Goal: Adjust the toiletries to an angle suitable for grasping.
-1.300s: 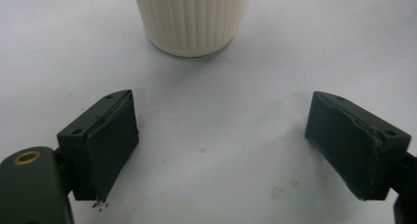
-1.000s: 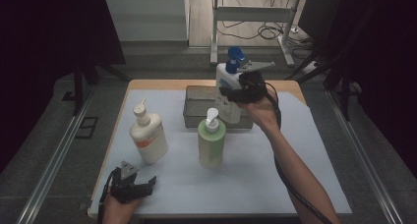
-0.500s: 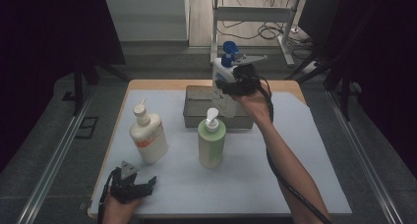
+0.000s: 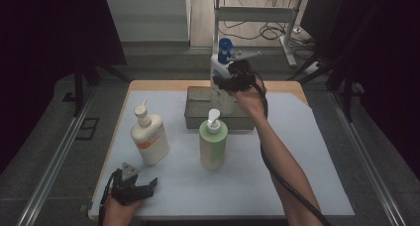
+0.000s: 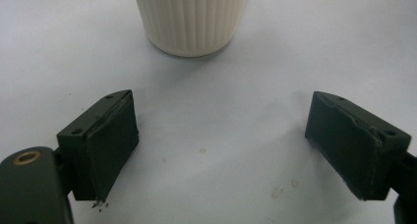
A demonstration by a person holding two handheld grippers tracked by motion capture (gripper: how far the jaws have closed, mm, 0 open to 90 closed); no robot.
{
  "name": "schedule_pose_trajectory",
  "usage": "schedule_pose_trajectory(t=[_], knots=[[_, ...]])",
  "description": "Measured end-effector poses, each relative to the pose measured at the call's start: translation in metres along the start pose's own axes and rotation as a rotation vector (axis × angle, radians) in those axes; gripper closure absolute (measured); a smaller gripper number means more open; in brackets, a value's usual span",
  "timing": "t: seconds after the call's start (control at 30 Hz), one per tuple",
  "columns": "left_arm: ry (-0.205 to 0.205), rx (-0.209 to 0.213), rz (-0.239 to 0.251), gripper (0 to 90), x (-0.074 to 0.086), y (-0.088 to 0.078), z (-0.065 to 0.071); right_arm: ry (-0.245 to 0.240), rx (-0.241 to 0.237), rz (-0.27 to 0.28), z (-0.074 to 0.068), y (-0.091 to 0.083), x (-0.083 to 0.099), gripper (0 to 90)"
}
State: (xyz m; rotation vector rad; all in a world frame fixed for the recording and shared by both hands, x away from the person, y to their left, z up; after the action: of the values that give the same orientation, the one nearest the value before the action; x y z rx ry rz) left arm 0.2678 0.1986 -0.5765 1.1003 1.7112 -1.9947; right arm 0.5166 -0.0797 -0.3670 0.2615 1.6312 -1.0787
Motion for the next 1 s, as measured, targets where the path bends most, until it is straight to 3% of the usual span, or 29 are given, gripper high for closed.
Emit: schedule_pose_trajectory(t=[0.5, 1.0], knots=[[-0.001, -0.001, 0.0, 12.1, 0.0, 0.0, 0.0, -0.002, 0.014, -0.005, 0.0, 0.022, 0.003, 40.0], [-0.001, -0.001, -0.001, 12.1, 0.0, 0.0, 0.0, -0.009, 0.001, -0.028, -0.004, 0.039, 0.018, 40.0]])
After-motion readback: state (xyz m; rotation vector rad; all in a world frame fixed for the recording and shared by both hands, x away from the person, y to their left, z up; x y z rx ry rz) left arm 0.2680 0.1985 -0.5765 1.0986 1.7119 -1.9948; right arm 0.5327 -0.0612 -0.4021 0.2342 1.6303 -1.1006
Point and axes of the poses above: each handheld gripper's, and its own axes: y roughly forward along the jaws, x roughly out of its underside, z roughly to its right, the point moved 7 cm from there along y, roughly forward along the jaws, and after that the axes turned 2 degrees about -x, right-handed, at the moved point
